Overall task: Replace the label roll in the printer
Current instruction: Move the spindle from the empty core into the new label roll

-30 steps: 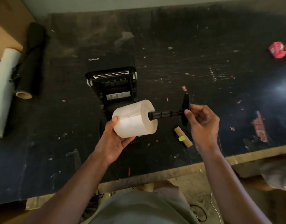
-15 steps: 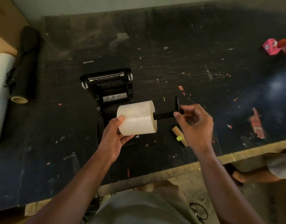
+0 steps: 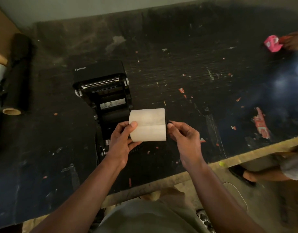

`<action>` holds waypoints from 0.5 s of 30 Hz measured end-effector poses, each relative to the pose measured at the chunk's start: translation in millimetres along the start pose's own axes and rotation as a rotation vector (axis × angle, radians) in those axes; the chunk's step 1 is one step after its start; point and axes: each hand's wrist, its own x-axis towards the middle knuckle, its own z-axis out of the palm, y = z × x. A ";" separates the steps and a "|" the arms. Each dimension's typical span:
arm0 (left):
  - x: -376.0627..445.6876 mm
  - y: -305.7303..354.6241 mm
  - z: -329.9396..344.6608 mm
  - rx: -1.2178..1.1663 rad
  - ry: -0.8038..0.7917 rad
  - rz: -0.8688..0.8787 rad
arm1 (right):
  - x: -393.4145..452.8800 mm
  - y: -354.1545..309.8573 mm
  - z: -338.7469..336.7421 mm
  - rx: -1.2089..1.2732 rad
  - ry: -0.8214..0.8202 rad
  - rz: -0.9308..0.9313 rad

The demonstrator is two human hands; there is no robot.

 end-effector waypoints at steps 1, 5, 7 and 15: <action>1.0 -1.1 3.3 0.012 0.000 0.007 | -0.9 0.3 -0.6 0.029 -0.011 0.035; 7.1 -3.6 23.8 0.078 -0.020 0.046 | 1.0 -1.7 -7.3 0.229 -0.088 0.171; 11.5 -3.3 38.3 0.125 -0.034 0.069 | 4.8 -7.0 -12.7 0.259 -0.068 0.189; 46.2 -8.7 94.9 0.253 -0.252 0.057 | 30.0 -26.1 -63.3 0.418 0.102 0.173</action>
